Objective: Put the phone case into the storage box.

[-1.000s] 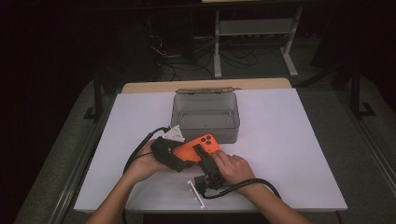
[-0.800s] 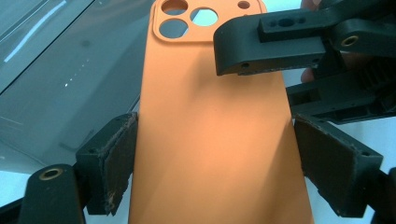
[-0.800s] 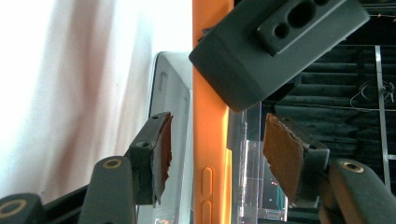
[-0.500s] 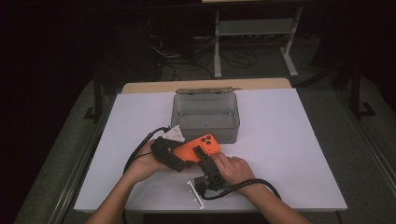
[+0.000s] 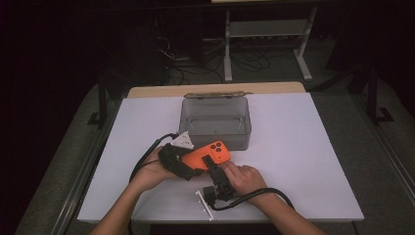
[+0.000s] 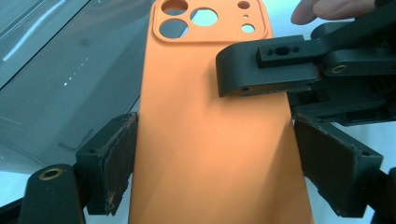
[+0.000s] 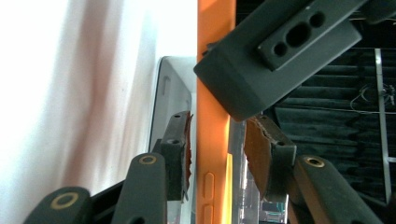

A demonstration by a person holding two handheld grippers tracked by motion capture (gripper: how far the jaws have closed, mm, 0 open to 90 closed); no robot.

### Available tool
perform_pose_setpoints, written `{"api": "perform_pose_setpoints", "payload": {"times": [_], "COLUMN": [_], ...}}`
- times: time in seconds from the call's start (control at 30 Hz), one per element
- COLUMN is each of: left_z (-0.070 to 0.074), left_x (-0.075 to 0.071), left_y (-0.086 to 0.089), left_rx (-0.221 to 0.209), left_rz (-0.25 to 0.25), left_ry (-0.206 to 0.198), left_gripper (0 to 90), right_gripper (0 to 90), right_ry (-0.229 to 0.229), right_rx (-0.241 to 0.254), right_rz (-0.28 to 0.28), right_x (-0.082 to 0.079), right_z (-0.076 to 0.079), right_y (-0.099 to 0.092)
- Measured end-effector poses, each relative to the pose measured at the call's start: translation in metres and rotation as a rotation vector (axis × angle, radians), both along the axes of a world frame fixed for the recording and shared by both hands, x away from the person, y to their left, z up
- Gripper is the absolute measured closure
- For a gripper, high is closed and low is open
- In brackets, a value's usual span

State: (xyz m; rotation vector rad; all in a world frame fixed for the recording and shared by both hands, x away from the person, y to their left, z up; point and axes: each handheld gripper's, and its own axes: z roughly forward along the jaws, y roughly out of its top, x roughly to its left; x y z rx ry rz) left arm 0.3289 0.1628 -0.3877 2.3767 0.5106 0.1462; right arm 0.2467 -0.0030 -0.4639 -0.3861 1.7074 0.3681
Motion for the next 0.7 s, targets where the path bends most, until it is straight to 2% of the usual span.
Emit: {"api": "perform_pose_setpoints", "payload": {"times": [0.7], "left_z": [0.0001], "left_x": [0.0009], "left_y": [0.0018], "left_rx": [-0.007], "left_rz": [0.007], "left_ry": [0.007], "left_gripper": [16.5], "right_gripper": [71.9], "right_ry": [-0.014], "right_rx": [-0.015], "right_rz": [0.012], "right_x": [-0.0024], "right_z": [-0.0012], "right_y": [-0.0005]}}
